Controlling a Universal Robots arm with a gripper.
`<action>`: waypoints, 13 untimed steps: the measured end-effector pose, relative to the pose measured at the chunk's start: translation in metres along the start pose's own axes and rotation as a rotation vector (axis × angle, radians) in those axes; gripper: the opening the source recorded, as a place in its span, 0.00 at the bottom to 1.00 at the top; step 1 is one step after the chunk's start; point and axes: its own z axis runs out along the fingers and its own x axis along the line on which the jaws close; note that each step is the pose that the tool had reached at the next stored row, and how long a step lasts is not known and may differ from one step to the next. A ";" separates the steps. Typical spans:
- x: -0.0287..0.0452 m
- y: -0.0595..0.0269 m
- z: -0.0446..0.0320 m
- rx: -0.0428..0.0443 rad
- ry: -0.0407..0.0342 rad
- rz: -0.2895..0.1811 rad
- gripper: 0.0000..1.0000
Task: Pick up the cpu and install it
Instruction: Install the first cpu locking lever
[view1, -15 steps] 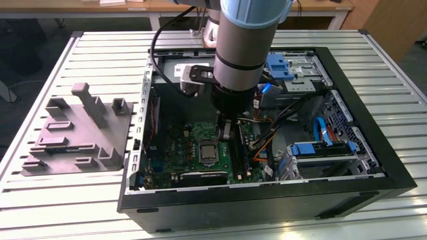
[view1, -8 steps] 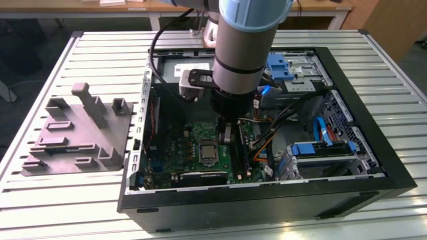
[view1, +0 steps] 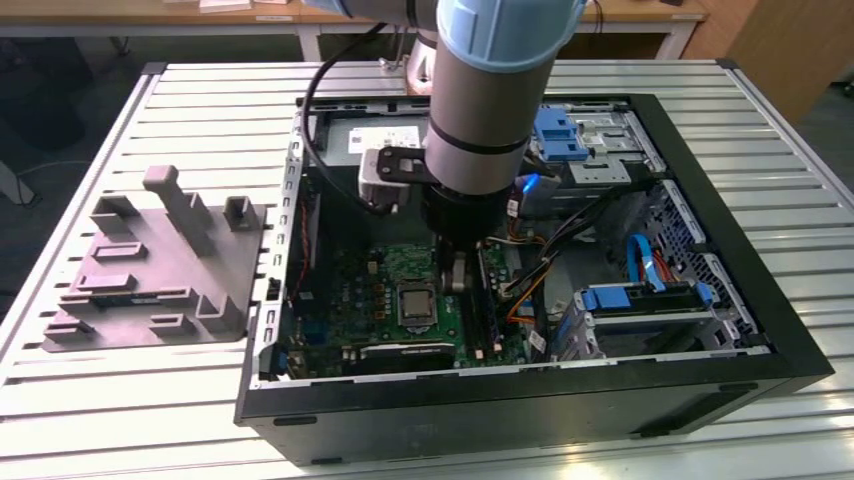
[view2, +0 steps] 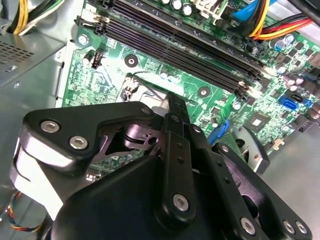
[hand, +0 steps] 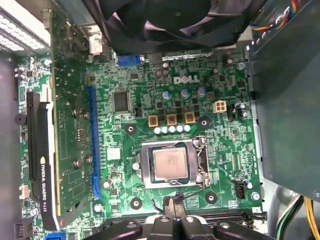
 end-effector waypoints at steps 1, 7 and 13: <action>0.0005 0.0000 0.0003 0.0019 0.0001 -0.003 0.11; 0.0030 -0.0002 0.0030 0.0047 0.0016 -0.032 0.11; 0.0057 0.0009 0.0065 0.0078 0.0028 -0.059 0.11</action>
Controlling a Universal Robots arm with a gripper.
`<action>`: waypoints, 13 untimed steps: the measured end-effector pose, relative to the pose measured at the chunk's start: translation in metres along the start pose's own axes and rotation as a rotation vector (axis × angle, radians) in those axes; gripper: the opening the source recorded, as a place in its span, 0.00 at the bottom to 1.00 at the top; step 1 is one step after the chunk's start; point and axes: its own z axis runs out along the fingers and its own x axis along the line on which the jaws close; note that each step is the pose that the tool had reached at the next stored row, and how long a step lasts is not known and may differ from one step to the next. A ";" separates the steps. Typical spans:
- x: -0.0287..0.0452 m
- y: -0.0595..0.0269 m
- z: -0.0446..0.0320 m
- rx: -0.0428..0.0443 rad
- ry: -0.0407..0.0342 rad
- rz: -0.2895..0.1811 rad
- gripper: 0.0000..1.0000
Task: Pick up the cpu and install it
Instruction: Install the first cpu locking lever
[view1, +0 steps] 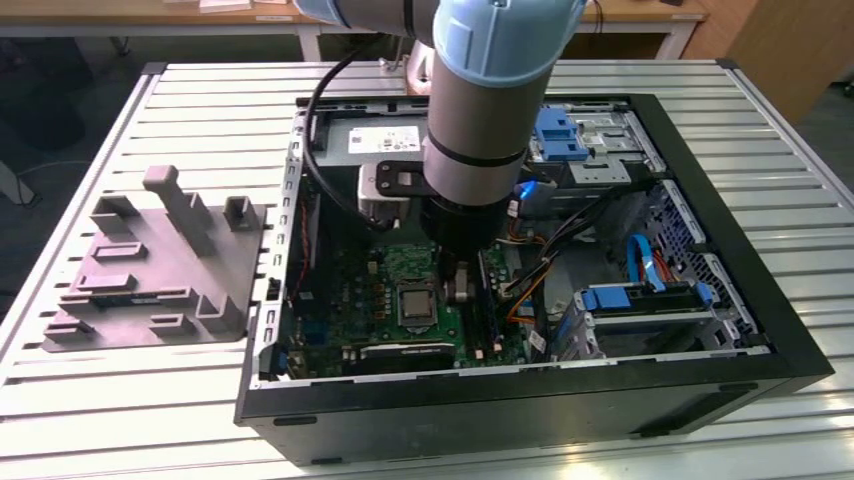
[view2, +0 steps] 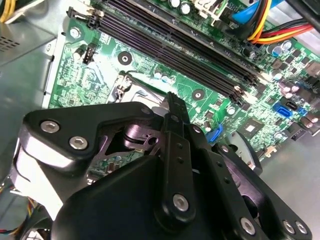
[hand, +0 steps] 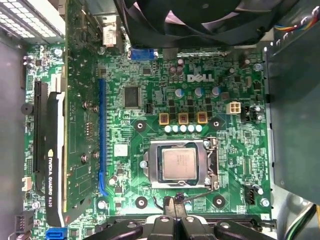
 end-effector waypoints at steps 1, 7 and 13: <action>0.0002 0.0008 0.0008 0.0011 0.0000 -0.001 0.11; 0.0036 0.0025 0.0060 0.0045 0.0006 -0.012 0.11; 0.0080 0.0020 0.0124 0.0068 0.0011 -0.028 0.11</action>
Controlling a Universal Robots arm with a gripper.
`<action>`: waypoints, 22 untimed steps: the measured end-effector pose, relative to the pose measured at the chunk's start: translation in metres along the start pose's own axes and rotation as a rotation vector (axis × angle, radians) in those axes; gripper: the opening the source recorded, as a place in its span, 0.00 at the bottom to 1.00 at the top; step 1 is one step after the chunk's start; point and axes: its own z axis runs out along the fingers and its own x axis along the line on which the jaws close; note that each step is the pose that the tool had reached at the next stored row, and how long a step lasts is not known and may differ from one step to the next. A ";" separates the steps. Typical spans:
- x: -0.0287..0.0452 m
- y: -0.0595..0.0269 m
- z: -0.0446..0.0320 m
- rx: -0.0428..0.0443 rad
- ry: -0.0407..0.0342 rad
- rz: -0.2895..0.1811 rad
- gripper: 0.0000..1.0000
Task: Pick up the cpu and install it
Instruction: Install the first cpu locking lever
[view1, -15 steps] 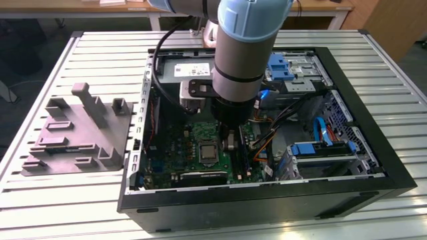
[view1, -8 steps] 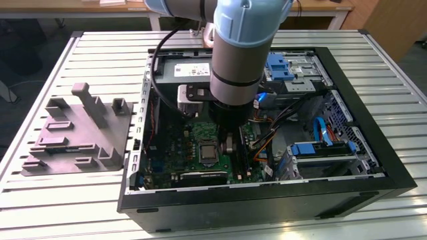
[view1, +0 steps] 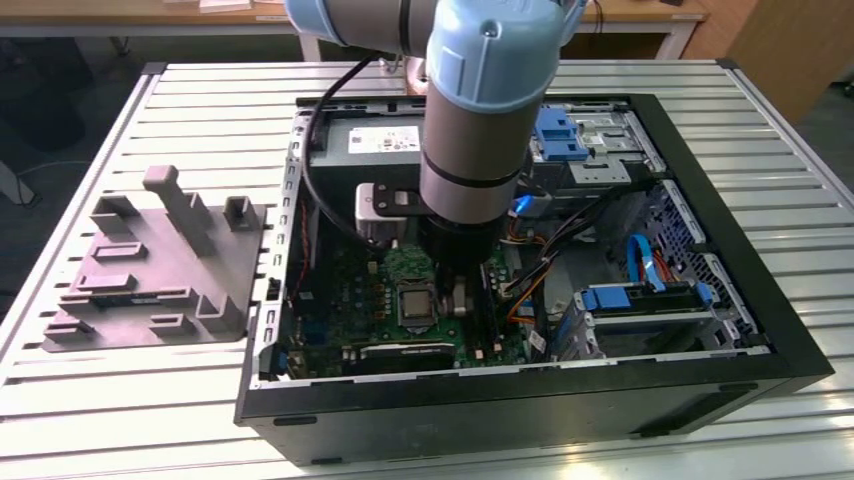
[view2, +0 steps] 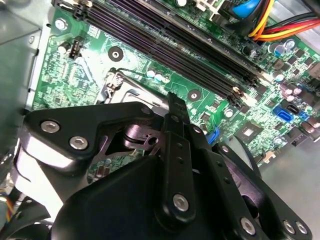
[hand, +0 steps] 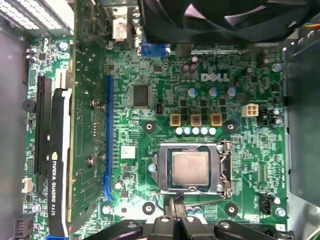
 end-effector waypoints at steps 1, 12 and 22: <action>0.0000 -0.0001 0.0009 0.0005 0.0001 -0.003 0.11; 0.0005 -0.0004 0.0086 0.0044 0.0011 -0.023 0.11; 0.0020 -0.0007 0.0148 0.0051 0.0021 -0.046 0.11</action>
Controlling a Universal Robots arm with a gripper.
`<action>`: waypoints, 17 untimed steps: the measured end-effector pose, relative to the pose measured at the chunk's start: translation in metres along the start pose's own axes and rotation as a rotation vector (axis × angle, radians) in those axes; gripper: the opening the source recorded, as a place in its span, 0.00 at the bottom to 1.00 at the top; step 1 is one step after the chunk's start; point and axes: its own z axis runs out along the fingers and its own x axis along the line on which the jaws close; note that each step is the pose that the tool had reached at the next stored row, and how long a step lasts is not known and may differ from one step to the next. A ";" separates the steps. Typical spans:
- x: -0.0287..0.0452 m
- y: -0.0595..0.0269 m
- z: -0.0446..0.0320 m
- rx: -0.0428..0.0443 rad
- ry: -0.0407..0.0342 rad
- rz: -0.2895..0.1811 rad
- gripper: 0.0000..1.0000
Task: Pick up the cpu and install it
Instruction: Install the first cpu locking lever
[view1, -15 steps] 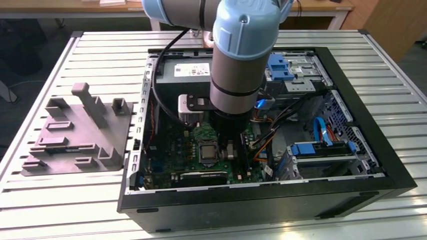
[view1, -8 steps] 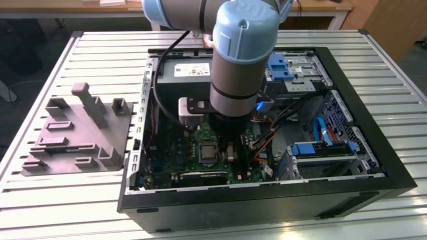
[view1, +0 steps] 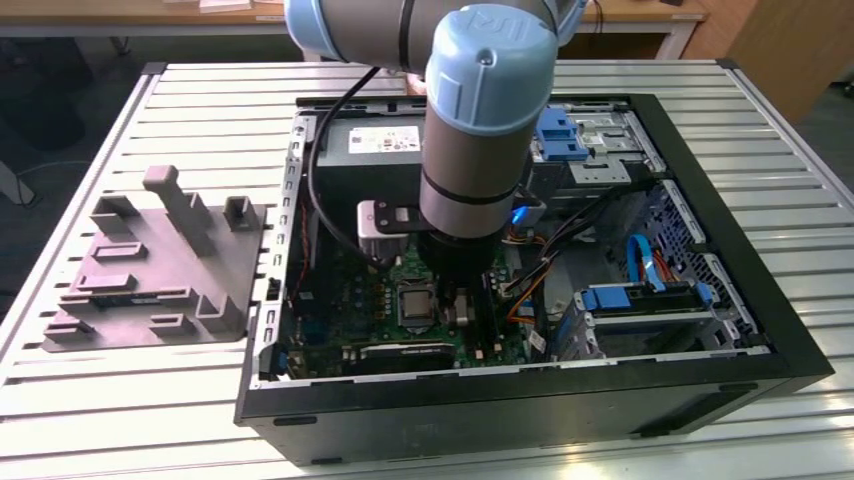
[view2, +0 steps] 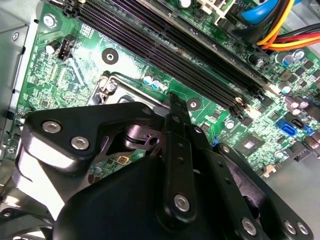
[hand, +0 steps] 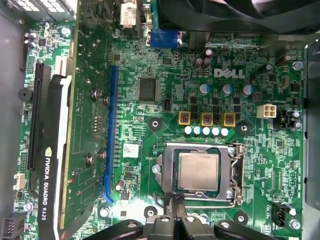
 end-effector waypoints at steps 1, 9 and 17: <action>0.0000 0.0000 0.0005 0.0001 0.0000 -0.001 0.11; 0.0000 -0.0002 0.0033 0.0023 0.0008 -0.014 0.11; 0.0000 -0.0003 0.0066 0.0067 0.0016 -0.029 0.11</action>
